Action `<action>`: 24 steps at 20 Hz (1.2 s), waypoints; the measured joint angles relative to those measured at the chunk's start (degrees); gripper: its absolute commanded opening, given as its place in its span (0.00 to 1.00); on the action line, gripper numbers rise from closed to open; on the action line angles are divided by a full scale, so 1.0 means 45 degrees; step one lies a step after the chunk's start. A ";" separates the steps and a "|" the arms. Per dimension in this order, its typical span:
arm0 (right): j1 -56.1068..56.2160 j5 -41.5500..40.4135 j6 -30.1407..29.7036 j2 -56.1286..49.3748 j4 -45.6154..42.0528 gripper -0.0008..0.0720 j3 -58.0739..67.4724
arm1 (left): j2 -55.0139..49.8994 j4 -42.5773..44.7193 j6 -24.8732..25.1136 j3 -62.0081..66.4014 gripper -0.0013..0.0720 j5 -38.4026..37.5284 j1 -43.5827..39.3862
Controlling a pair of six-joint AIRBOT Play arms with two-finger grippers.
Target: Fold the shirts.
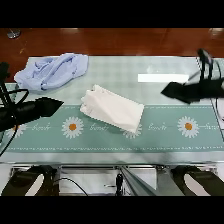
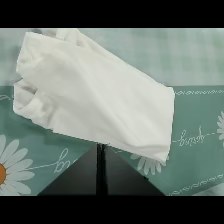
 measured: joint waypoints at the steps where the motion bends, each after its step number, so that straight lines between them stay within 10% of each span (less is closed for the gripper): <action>1: -0.0015 -0.0855 0.0146 0.0500 0.0797 0.87 -0.1608 | 0.0000 0.0000 0.0000 -0.0039 0.06 0.0015 -0.0005; 9: 0.1438 -0.2832 -0.3162 -0.3007 0.6727 0.83 -0.4323 | 0.0000 -0.0005 -0.0015 -0.0126 0.06 0.0068 0.0000; 12: 0.2118 -0.2433 -0.4333 -0.5027 0.7766 0.06 -0.3011 | 0.0000 -0.0010 -0.0015 -0.0126 0.06 0.0068 0.0000; 18: 0.2890 -0.0811 -0.5294 -0.6669 0.7509 0.05 0.2327 | 0.0000 -0.0010 -0.0019 -0.0126 0.06 0.0068 0.0000; 24: 0.2871 0.1938 -0.3172 -0.6902 0.3463 0.05 1.0122 | 0.0000 -0.0010 -0.0019 -0.0126 0.06 0.0068 -0.0005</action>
